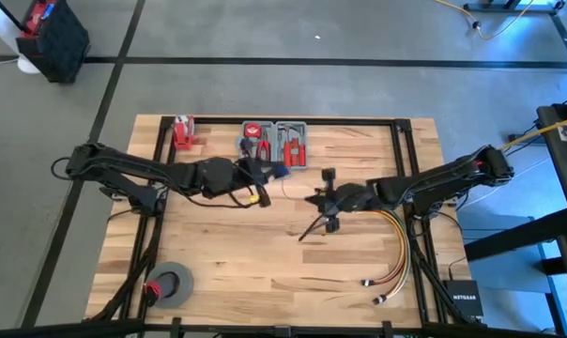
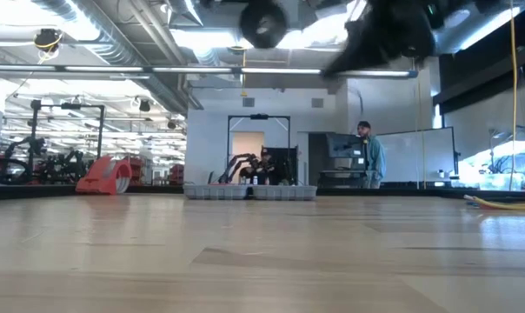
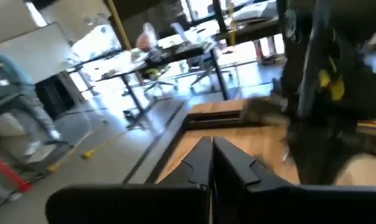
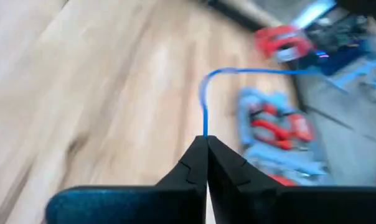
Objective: Coil cords
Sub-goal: Uncoil the blue wire from the spool
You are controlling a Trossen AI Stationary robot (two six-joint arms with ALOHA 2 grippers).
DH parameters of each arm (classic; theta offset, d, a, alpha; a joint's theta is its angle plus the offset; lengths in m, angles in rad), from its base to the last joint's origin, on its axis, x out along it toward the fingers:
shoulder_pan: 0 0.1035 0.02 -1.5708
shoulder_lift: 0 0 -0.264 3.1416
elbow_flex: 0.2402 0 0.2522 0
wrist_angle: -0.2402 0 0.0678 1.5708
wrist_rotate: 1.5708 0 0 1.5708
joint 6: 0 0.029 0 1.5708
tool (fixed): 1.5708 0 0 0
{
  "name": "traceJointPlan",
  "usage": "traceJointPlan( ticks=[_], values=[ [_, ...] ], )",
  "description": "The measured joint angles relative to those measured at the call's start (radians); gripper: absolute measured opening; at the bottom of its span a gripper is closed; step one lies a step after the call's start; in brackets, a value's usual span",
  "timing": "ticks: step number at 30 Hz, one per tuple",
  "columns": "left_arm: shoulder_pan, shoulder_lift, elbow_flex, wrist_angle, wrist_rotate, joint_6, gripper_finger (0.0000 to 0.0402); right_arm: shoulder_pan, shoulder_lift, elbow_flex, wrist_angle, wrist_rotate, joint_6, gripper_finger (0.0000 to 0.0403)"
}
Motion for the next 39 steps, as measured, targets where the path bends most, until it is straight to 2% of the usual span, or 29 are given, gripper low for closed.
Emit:
traceJointPlan(
  ticks=[3,5,10,12,18,23,25,28,32,35,39],
  values=[
    [-0.018,-0.001,-0.001,-0.03,-0.029,0.015,0.0005,0.014,-0.027,0.028,0.017,0.054,0.027,0.0003],
    [-0.023,0.004,-0.007,-0.057,-0.025,0.024,0.0005,0.036,-0.022,0.042,-0.041,0.099,0.031,0.0002],
    [-0.061,-0.009,-0.002,-0.039,-0.025,0.063,0.0005,0.061,-0.034,0.082,-0.253,0.356,0.173,0.0005],
    [-0.073,-0.005,-0.003,-0.044,-0.019,0.083,0.0005,0.059,-0.029,0.076,-0.303,0.394,0.246,0.0005],
    [-0.086,-0.011,-0.003,-0.082,-0.018,0.096,0.0005,0.061,-0.03,0.077,-0.296,0.346,0.315,0.0032],
    [-0.072,-0.009,-0.004,-0.165,-0.018,0.032,0.0018,0.06,-0.03,0.077,-0.301,0.344,0.344,0.0099],
    [-0.063,-0.011,-0.003,-0.254,-0.025,0.003,0.0037,0.06,-0.03,0.077,-0.311,0.333,0.345,0.0128],
    [-0.056,-0.008,-0.005,-0.49,-0.046,-0.114,0.0073,0.06,-0.03,0.077,-0.319,0.324,0.343,0.0162],
    [-0.059,0.019,-0.021,-0.758,-0.05,-0.247,0.0111,0.06,-0.029,0.077,-0.32,0.323,0.342,0.0187],
    [-0.07,0.045,-0.097,-0.84,-0.056,-0.298,0.012,0.06,-0.029,0.077,-0.319,0.304,0.341,0.0194],
    [-0.075,0.071,-0.218,-0.828,-0.07,-0.34,0.0115,0.06,-0.028,0.077,-0.316,0.274,0.341,0.0194]
  ],
)
